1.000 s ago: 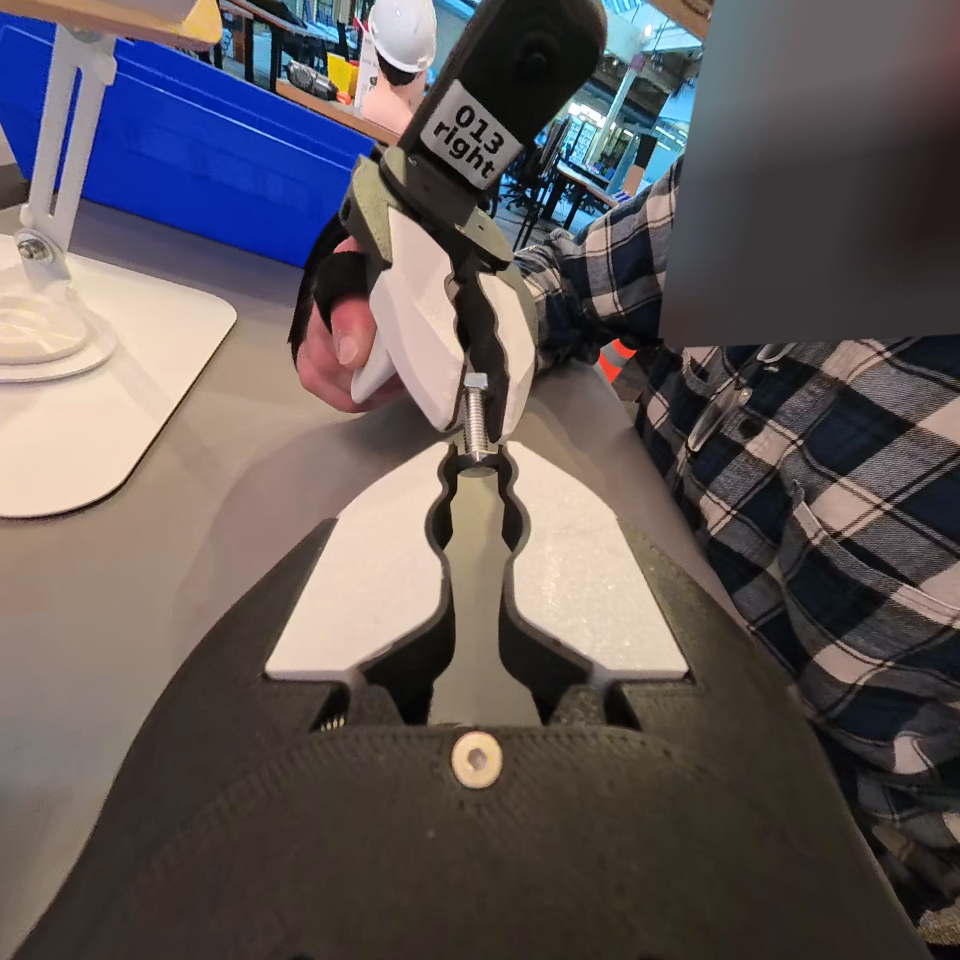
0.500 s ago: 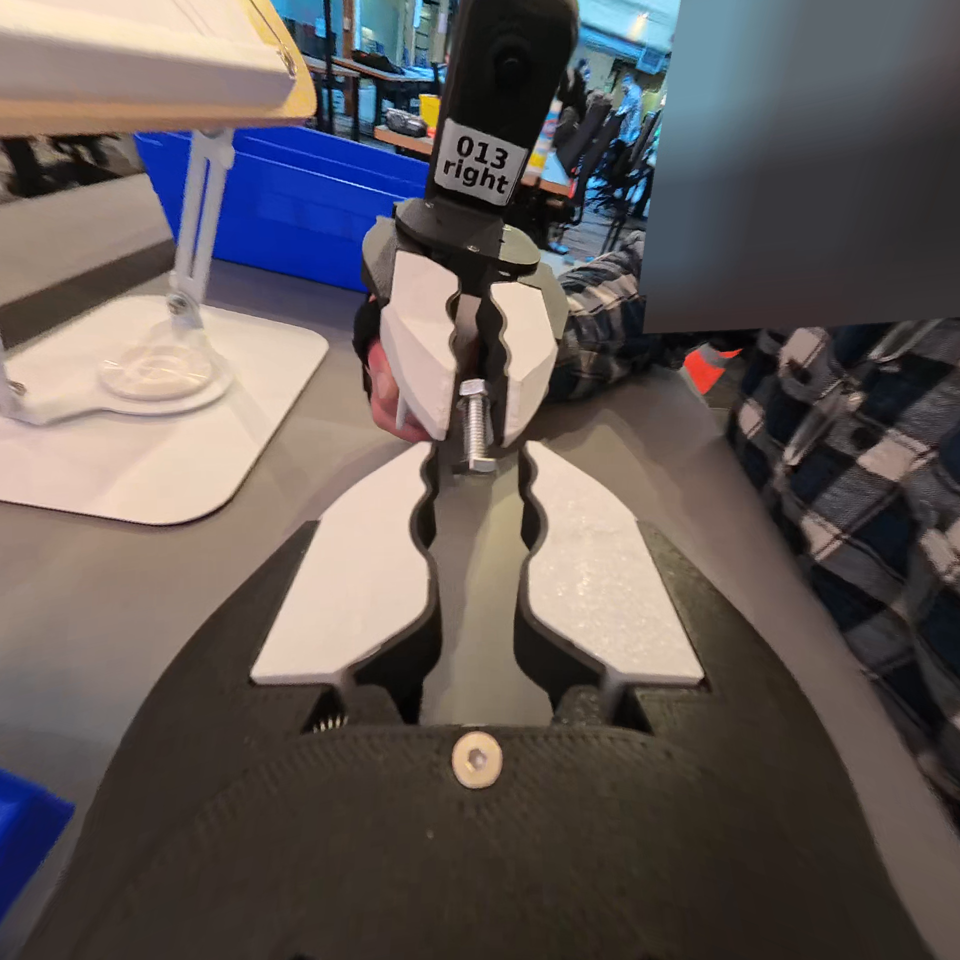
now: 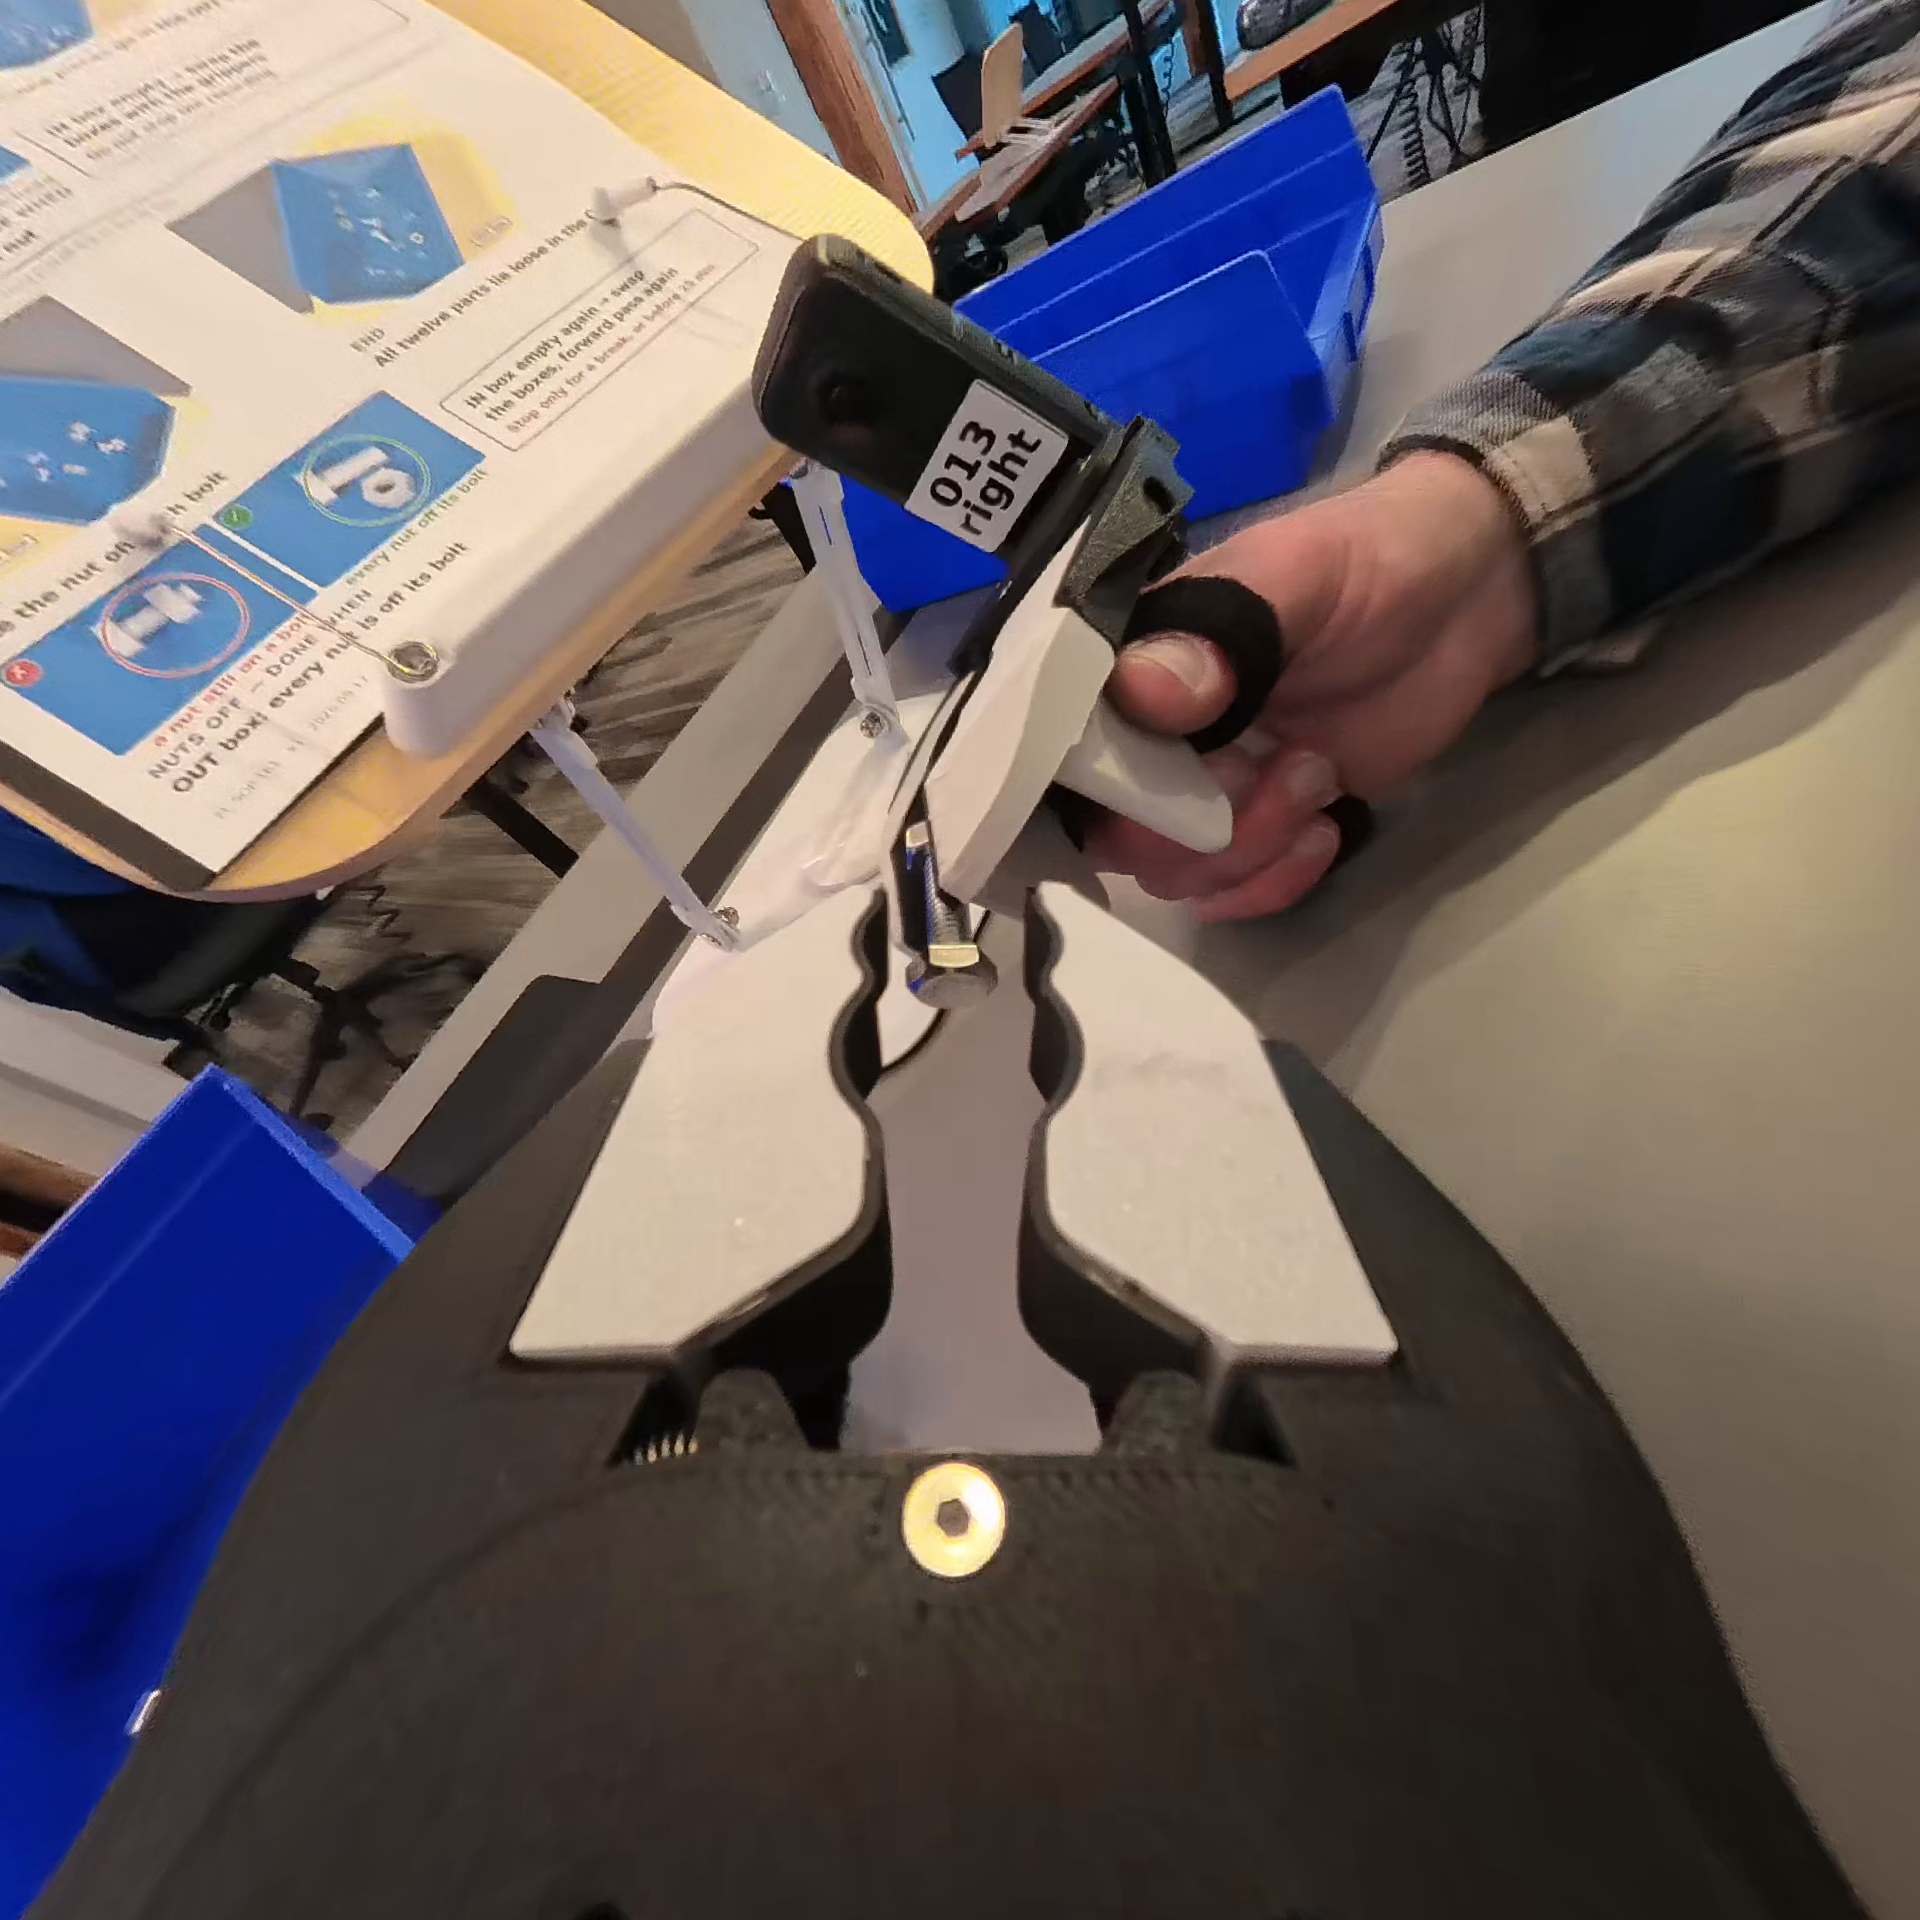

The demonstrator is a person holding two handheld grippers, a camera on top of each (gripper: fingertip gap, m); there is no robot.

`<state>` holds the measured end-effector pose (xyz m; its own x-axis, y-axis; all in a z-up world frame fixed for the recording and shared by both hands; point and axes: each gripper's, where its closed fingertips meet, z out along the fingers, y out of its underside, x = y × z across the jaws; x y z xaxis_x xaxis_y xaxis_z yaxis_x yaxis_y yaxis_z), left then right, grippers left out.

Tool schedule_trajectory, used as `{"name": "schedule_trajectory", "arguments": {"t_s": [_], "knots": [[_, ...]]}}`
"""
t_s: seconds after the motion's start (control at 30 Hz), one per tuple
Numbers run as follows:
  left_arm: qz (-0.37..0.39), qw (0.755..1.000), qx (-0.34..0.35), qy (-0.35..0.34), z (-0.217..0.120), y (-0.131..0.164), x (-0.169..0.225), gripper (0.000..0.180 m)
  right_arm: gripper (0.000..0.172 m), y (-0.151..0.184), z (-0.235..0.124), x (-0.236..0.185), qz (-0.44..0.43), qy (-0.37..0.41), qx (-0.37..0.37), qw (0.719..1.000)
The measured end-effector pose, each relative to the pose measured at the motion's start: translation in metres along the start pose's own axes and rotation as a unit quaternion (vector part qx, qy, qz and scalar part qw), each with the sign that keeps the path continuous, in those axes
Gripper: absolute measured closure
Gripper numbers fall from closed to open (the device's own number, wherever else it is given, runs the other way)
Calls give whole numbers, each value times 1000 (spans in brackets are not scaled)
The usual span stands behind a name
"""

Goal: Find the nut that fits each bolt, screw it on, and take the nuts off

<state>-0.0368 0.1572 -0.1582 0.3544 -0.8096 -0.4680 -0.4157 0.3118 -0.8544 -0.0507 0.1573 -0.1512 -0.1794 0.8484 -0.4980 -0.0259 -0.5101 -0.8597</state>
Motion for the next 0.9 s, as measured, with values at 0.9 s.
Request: {"name": "schedule_trajectory", "arguments": {"t_s": [0.9], "knots": [[-207,970,46,119,-10,0,0,169,156,-12,-5,-9,-167,32,-13,985]]}}
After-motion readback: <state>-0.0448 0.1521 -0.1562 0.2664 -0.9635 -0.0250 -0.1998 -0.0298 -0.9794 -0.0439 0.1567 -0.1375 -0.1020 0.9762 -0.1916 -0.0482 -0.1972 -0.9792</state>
